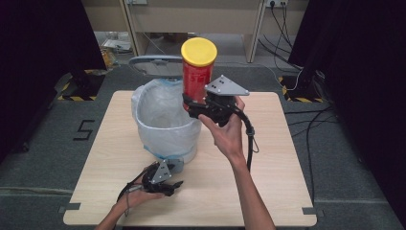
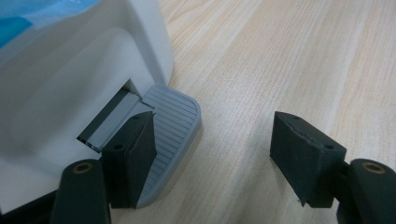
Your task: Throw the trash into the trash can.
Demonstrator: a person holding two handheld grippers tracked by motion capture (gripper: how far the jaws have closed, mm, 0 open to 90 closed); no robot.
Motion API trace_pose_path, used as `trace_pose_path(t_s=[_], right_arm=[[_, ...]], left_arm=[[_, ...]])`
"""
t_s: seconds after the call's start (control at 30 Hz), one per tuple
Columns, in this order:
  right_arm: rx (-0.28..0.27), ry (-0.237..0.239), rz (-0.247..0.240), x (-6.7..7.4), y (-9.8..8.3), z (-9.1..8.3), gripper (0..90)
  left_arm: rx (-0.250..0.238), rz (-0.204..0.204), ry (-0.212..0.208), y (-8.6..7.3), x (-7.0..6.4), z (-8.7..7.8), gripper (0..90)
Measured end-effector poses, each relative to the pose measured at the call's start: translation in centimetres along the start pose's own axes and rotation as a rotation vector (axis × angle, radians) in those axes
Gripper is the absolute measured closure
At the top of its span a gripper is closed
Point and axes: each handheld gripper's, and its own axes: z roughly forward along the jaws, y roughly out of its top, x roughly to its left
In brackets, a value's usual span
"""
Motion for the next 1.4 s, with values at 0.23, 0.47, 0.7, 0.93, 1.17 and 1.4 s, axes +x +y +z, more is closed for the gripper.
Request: trace_pose_path(t_s=[0.23, 0.47, 0.7, 0.93, 1.17, 1.4], right_arm=[[0.008, 0.028, 0.001, 0.8, -0.1, 1.2, 24.5], [0.034, 0.052, 0.007, 1.3, -0.4, 2.4, 24.5], [0.051, 0.072, -0.001, 1.9, -0.7, 3.5, 24.5], [0.084, 0.093, 0.0, 2.2, -1.3, 4.2, 24.4], [0.125, 0.111, -0.007, 2.2, -2.1, 4.7, 24.3], [0.125, 0.119, -0.014, 2.3, -2.2, 4.5, 22.4]], left_arm=[[0.003, -0.004, -0.001, 0.0, 0.0, 0.0, 30.6], [0.004, -0.002, -0.001, 0.0, 0.0, 0.0, 30.6], [0.003, -0.001, 0.0, 0.0, 0.0, 0.0, 30.6], [0.003, 0.0, 0.001, 0.0, 0.0, 0.0, 30.5], [0.002, 0.0, 0.0, 0.0, 0.0, 0.0, 30.5], [0.003, 0.0, 0.001, 0.0, 0.0, 0.0, 30.5]])
